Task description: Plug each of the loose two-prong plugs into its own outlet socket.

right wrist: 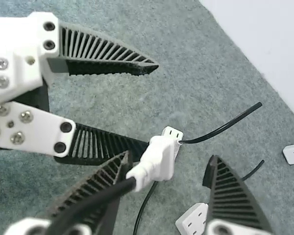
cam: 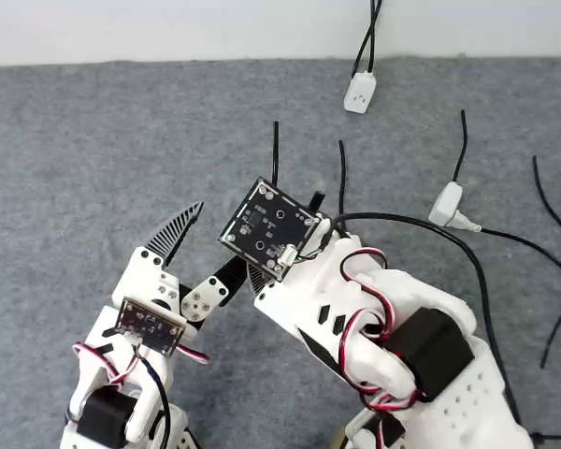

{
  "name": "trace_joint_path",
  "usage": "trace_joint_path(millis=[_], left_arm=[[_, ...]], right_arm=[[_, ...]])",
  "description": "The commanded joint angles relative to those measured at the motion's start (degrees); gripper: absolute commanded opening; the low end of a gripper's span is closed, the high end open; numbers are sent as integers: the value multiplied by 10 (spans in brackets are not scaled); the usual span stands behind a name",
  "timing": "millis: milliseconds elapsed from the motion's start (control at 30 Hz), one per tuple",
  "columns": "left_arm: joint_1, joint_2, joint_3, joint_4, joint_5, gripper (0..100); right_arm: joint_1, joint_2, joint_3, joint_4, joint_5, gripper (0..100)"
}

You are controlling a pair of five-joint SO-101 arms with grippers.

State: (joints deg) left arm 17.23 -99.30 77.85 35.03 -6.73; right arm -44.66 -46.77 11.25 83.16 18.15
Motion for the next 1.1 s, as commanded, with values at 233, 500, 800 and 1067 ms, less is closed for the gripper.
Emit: trace_joint_path(millis=[233,500,800,1067], left_arm=[[3,-2,-1,-16,5,268],[21,-2,7,-16,3,268],[21,-2,7,-16,3,268],[21,-2,7,-16,3,268]], right_arm=[[0,-14,-26,2,-12,13],[0,-19,-29,1,1,8],[0,-14,-86,3,2,7],[27,36,-127,2,6,7]])
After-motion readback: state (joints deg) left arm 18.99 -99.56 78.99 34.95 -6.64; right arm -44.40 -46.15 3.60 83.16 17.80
